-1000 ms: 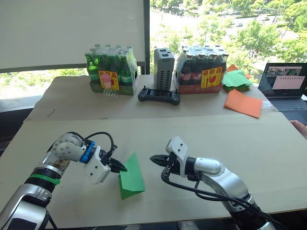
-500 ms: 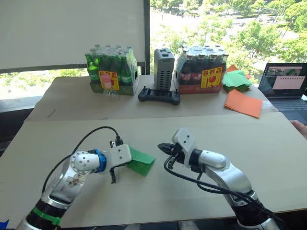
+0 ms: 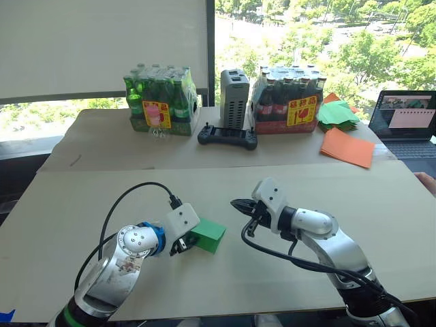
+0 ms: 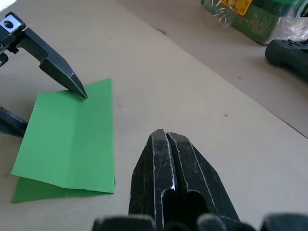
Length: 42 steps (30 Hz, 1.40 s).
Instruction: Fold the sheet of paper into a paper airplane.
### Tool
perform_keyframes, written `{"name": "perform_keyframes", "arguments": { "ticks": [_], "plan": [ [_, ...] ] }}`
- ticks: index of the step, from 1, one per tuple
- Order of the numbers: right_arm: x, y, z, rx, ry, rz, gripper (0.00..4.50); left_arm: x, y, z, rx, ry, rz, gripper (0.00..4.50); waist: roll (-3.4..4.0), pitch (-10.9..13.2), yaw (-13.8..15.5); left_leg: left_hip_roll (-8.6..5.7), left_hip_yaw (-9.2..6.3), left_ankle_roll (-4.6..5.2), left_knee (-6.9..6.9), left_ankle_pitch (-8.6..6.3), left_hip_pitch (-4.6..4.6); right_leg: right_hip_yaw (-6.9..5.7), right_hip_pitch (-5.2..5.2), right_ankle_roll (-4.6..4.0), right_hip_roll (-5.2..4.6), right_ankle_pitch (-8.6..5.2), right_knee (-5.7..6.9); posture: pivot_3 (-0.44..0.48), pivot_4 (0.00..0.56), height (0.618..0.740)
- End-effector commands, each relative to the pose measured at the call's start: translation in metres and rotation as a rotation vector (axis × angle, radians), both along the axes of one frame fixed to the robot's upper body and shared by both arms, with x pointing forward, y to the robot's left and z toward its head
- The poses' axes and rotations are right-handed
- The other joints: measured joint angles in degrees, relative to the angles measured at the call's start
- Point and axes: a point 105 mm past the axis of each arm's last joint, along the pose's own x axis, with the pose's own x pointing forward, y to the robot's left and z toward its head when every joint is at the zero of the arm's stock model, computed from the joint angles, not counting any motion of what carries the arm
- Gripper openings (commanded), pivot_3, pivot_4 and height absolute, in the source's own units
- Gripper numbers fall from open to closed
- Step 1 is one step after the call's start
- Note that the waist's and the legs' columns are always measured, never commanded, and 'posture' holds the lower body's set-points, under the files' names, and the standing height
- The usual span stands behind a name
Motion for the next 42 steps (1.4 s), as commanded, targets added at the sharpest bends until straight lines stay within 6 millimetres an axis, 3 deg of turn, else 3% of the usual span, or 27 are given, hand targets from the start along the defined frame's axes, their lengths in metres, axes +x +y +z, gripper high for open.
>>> {"name": "perform_keyframes", "arguments": {
  "ticks": [1,8,11,14,16,23,26,32,39,42],
  "plan": [
    [-0.006,0.007,0.009,0.024,-0.036,0.036,0.00,-0.012,0.009,0.027,-0.026,-0.020,-0.072,3.17,0.00,0.0,-0.2,0.01,0.01,0.00,-0.02,0.00,0.01,0.01,-0.02,-0.01,0.01,0.00,0.00,0.000,0.150,0.675],
    [-0.012,0.016,0.011,0.040,-0.052,0.086,0.00,-0.010,0.050,0.063,-0.106,0.055,-0.210,3.17,0.01,0.0,0.0,0.01,0.00,-0.03,-0.02,0.01,0.04,-0.01,0.00,-0.04,0.00,-0.02,-0.01,0.000,0.150,0.675],
    [-0.019,0.019,0.012,0.055,-0.056,0.115,0.00,0.005,0.065,0.074,-0.207,0.031,-0.223,3.17,0.02,0.0,0.2,0.00,0.00,-0.02,-0.02,0.01,0.03,-0.02,0.00,-0.04,-0.02,-0.02,-0.02,0.000,0.150,0.675],
    [-0.030,0.020,0.010,0.058,-0.055,0.160,0.00,0.023,0.078,0.073,-0.223,-0.015,-0.202,3.17,0.01,0.0,0.3,-0.03,-0.03,-0.02,0.05,0.01,0.00,-0.06,0.03,-0.04,-0.05,-0.02,-0.05,0.000,0.150,0.675],
    [-0.036,0.019,0.008,0.041,-0.073,0.179,0.00,0.022,0.081,0.065,-0.198,0.005,-0.235,3.17,0.02,0.0,0.1,-0.02,-0.03,-0.01,0.07,0.00,-0.02,-0.06,0.02,-0.04,-0.06,-0.01,-0.03,0.000,0.150,0.675],
    [-0.051,0.027,0.011,-0.010,-0.199,0.270,2.27,0.023,0.080,0.059,-0.214,0.005,-0.230,3.22,0.01,0.0,-0.2,0.00,-0.02,0.01,0.10,-0.01,-0.04,-0.05,-0.02,-0.03,-0.04,-0.01,0.03,0.000,0.150,0.675],
    [-0.054,0.033,0.005,-0.038,-0.223,0.290,2.27,0.022,0.078,0.057,-0.224,0.007,-0.228,3.22,0.01,0.0,-0.1,-0.01,-0.02,0.01,0.11,-0.01,-0.04,-0.05,-0.02,-0.03,-0.05,-0.01,0.05,0.000,0.150,0.675],
    [-0.038,0.040,-0.011,-0.075,-0.258,0.215,2.27,0.016,0.072,0.055,-0.237,0.012,-0.228,3.22,0.01,0.0,-0.1,-0.03,-0.02,0.01,0.16,-0.01,-0.04,-0.04,-0.01,-0.03,-0.05,-0.01,0.08,0.000,0.150,0.675],
    [-0.035,0.039,-0.018,-0.108,-0.292,0.225,0.01,0.014,0.072,0.053,-0.248,0.015,-0.214,3.22,0.00,0.0,-0.1,-0.02,-0.01,0.01,0.18,-0.01,-0.04,-0.04,-0.02,-0.03,-0.02,-0.01,0.09,0.000,0.150,0.675],
    [-0.034,0.041,-0.018,-0.110,-0.307,0.236,0.01,0.013,0.073,0.051,-0.254,0.017,-0.204,3.22,0.01,0.0,-0.1,-0.02,-0.01,0.01,0.17,-0.01,-0.04,-0.04,-0.02,-0.03,-0.02,-0.01,0.09,0.000,0.150,0.675]
  ]
}}
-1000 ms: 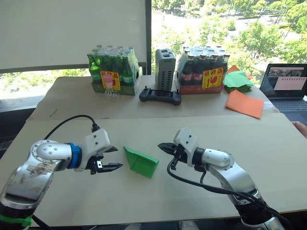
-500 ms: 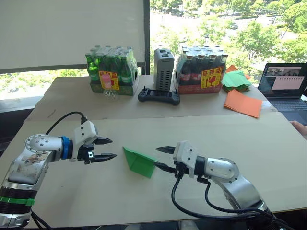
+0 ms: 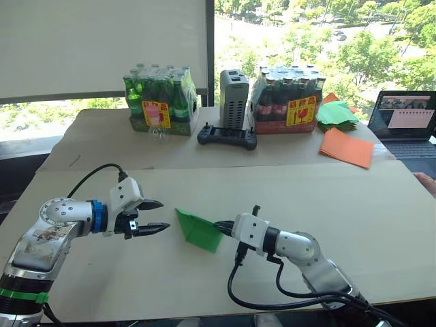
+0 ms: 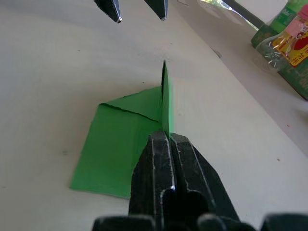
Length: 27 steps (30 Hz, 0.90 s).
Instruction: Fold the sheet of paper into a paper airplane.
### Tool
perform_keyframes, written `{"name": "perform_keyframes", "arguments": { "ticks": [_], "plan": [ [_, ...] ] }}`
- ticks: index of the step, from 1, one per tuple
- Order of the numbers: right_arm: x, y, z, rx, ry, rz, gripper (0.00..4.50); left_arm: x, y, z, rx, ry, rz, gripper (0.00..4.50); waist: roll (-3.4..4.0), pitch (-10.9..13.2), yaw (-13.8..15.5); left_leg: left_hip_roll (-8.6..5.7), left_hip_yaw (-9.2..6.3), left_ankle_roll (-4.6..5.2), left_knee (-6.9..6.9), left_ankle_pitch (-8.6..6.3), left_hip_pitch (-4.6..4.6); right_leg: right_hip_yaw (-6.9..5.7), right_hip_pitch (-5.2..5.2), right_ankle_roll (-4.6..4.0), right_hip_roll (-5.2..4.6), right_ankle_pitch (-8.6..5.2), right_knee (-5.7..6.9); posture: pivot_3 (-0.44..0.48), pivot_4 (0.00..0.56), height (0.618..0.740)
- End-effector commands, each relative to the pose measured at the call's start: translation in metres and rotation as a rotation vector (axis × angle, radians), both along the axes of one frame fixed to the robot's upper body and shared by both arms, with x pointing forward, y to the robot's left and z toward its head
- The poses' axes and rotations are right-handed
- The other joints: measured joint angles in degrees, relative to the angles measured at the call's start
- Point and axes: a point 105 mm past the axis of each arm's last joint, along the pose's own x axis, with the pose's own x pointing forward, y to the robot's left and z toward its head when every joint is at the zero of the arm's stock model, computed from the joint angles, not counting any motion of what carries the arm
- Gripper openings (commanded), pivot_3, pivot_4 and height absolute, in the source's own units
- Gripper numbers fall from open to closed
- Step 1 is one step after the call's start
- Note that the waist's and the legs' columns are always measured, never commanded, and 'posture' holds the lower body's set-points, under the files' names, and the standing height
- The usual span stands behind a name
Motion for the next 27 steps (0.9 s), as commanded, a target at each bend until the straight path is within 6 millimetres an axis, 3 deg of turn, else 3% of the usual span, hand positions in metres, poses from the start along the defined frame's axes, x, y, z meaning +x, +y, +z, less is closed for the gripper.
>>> {"name": "perform_keyframes", "arguments": {
  "ticks": [1,6,13,22,25,27],
  "plan": [
    [-0.003,0.006,0.010,0.016,-0.067,0.046,0.01,-0.001,-0.001,0.008,-0.014,-0.030,0.003,3.22,0.00,0.0,0.0,0.00,0.00,0.00,0.00,0.00,0.00,0.00,-0.01,0.00,0.01,0.00,0.00,0.000,0.150,0.675],
    [-0.012,0.007,0.011,-0.039,-0.162,0.213,0.01,-0.002,-0.001,0.014,-0.064,-0.018,0.022,3.22,0.00,0.0,0.0,0.01,0.00,0.00,0.01,0.00,0.00,0.00,0.00,0.00,0.02,0.00,0.01,0.000,0.150,0.675],
    [-0.003,-0.014,-0.015,-0.268,-0.330,0.384,0.01,-0.006,0.001,0.011,-0.102,0.026,0.010,3.22,-0.01,0.0,-0.2,0.01,0.04,0.00,0.03,0.00,0.03,0.01,0.01,0.00,0.02,0.00,0.03,0.000,0.150,0.675],
    [-0.003,-0.012,-0.008,-0.204,-0.296,0.387,0.01,-0.009,-0.001,0.007,-0.143,0.055,0.019,3.22,-0.01,0.0,-0.2,0.02,0.04,-0.01,0.04,0.00,0.00,0.04,-0.02,0.00,0.03,0.00,0.07,0.000,0.150,0.675],
    [-0.003,-0.012,-0.004,-0.194,-0.313,0.377,0.87,-0.008,-0.004,0.009,-0.165,0.060,0.003,2.45,-0.01,0.0,-0.1,0.02,0.04,-0.01,0.05,0.00,0.00,0.04,-0.02,0.00,0.03,0.00,0.07,0.000,0.150,0.675],
    [-0.003,-0.012,-0.002,-0.185,-0.314,0.372,1.64,-0.006,-0.006,0.008,-0.164,0.059,0.000,1.66,-0.01,0.0,0.0,0.02,0.04,-0.01,0.07,0.00,0.00,0.04,-0.01,0.00,0.03,0.00,0.07,0.000,0.150,0.675]
  ]
}}
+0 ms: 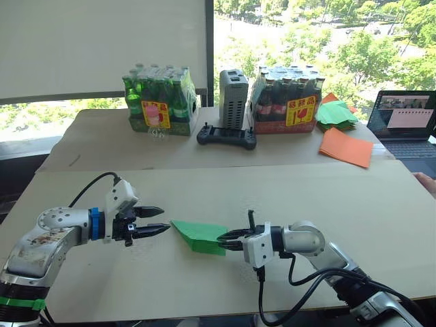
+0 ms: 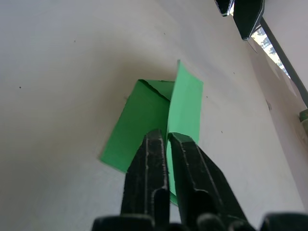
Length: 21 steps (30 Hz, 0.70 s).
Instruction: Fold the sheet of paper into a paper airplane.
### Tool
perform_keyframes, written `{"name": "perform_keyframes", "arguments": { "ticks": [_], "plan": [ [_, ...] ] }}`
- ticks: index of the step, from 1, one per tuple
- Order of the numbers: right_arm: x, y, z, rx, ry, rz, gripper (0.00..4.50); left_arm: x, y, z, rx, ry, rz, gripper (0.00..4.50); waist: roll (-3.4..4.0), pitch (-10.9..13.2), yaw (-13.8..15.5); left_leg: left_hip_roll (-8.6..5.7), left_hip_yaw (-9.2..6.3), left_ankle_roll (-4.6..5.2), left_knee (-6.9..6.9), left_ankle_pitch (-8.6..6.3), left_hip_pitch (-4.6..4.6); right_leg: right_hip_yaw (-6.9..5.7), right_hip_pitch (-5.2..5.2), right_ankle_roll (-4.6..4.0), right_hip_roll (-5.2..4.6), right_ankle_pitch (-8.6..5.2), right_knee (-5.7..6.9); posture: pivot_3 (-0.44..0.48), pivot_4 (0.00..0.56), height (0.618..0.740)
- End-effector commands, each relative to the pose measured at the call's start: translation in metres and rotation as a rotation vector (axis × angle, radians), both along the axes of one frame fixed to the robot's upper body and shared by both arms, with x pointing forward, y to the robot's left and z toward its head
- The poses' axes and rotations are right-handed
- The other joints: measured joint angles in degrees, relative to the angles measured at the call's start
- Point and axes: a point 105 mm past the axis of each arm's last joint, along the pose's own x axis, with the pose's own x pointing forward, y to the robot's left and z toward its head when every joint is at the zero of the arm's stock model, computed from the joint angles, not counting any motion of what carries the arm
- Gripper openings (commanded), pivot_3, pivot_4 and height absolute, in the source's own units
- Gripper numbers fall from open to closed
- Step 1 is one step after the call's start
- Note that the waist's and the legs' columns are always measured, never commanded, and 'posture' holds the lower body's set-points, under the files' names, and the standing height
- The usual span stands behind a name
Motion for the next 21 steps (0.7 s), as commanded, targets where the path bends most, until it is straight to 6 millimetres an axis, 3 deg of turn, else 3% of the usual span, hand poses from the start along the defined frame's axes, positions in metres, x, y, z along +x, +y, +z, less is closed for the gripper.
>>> {"name": "perform_keyframes", "arguments": {
  "ticks": [1,4,14,21],
  "plan": [
    [-0.001,0.001,0.020,0.068,-0.027,-0.001,1.65,0.005,-0.005,0.011,-0.010,-0.043,-0.023,1.31,0.00,0.0,0.1,0.00,0.00,0.00,0.01,0.00,0.00,0.00,0.00,0.00,0.00,0.00,0.00,0.000,0.150,0.675],
    [-0.005,0.002,0.028,0.099,0.001,-0.016,1.65,0.011,-0.011,0.008,-0.009,-0.046,-0.049,0.36,0.00,0.0,0.3,-0.02,-0.01,0.00,0.04,0.00,-0.01,0.00,0.01,0.00,-0.01,0.00,0.00,0.000,0.150,0.675],
    [-0.014,0.006,0.057,0.251,0.149,-0.140,1.65,0.037,-0.029,-0.021,0.064,-0.027,-0.164,0.36,-0.01,0.0,0.2,-0.01,-0.01,0.01,0.07,0.00,-0.04,0.00,0.01,0.00,-0.01,0.00,0.01,0.000,0.150,0.675],
    [-0.027,0.008,0.066,0.269,0.219,-0.148,1.65,0.035,-0.028,-0.053,0.189,-0.021,-0.234,0.36,-0.01,0.0,0.2,-0.01,-0.01,0.01,0.07,-0.01,-0.06,-0.02,0.00,0.00,-0.03,0.00,0.00,0.000,0.150,0.675]
  ]
}}
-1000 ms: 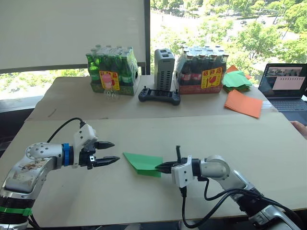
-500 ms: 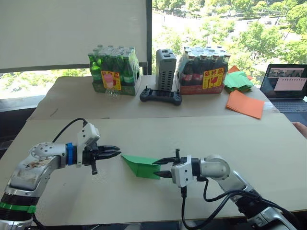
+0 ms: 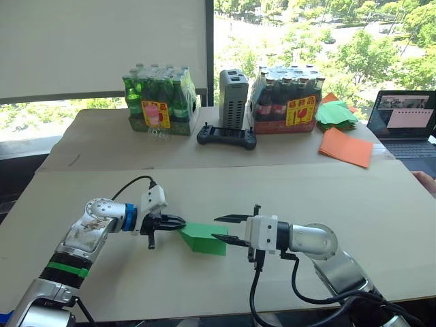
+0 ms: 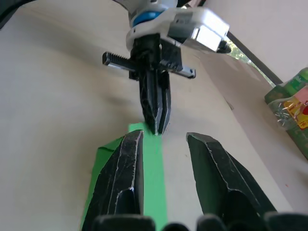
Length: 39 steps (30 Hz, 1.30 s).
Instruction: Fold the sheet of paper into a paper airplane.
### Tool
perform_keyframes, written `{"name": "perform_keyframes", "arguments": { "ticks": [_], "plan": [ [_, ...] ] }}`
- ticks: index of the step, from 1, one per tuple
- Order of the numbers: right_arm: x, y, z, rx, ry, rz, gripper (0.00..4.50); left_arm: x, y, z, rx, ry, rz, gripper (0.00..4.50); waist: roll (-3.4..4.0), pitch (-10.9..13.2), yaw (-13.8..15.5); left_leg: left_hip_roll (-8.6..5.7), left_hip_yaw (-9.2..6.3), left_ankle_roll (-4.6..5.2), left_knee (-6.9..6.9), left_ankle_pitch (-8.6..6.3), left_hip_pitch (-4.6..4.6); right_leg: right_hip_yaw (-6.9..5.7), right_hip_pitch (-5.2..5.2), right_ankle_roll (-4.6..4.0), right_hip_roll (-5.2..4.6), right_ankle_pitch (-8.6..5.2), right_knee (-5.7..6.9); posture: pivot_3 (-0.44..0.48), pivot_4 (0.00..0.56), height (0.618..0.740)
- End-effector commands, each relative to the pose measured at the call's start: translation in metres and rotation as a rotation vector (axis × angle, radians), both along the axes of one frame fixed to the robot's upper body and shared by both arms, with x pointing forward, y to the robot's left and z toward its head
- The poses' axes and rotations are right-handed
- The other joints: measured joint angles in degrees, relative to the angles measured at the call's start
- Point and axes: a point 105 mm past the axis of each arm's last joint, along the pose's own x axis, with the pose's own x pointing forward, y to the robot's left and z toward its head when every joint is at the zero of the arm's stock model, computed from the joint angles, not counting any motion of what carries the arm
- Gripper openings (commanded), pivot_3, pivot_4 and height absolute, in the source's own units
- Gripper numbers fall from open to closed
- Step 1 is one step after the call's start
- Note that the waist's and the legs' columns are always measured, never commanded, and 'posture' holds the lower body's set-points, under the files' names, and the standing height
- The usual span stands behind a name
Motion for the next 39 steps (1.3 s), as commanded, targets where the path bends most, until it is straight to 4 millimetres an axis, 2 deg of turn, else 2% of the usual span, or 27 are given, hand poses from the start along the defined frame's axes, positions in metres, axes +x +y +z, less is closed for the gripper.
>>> {"name": "perform_keyframes", "arguments": {
  "ticks": [1,6,11,17,24,39],
  "plan": [
    [-0.008,0.000,0.014,0.042,0.013,0.010,1.65,0.000,0.000,-0.005,0.048,-0.045,-0.036,0.36,0.00,0.0,0.0,0.00,0.00,0.00,0.00,0.00,0.00,0.00,0.00,0.00,0.00,0.00,0.01,0.000,0.150,0.675],
    [-0.015,0.001,0.012,0.034,0.065,0.025,1.65,-0.003,-0.005,-0.011,0.067,-0.063,-0.064,0.36,-0.01,0.0,0.1,-0.02,0.00,0.02,0.03,-0.01,0.00,0.00,0.03,0.01,-0.03,0.00,-0.01,0.000,0.150,0.675],
    [-0.016,-0.001,-0.001,-0.034,0.056,0.039,1.65,-0.006,-0.005,-0.016,0.071,-0.055,-0.065,0.36,-0.01,0.0,0.1,-0.02,0.00,0.02,0.02,-0.01,0.03,-0.01,0.04,0.01,-0.03,0.00,-0.01,0.000,0.150,0.675],
    [-0.012,-0.003,-0.025,-0.163,-0.039,0.058,1.65,-0.006,-0.008,-0.015,0.065,-0.052,-0.072,0.36,-0.02,0.0,0.1,-0.03,0.00,0.03,0.03,-0.01,0.06,-0.02,0.08,0.01,-0.03,0.00,0.00,0.000,0.150,0.675],
    [-0.002,-0.004,-0.039,-0.212,-0.119,0.035,1.65,-0.005,-0.009,-0.014,0.064,-0.052,-0.079,0.36,-0.02,0.0,0.1,-0.03,0.01,0.02,0.04,-0.01,0.06,-0.01,0.07,0.01,-0.03,0.00,0.01,0.000,0.150,0.675],
    [0.002,-0.001,-0.051,-0.236,-0.146,0.030,1.65,-0.005,-0.007,-0.010,0.063,-0.055,-0.074,0.36,-0.02,0.0,0.1,-0.02,0.01,0.02,0.04,-0.01,0.06,0.00,0.06,0.01,-0.01,0.00,0.02,0.000,0.150,0.675]
  ]
}}
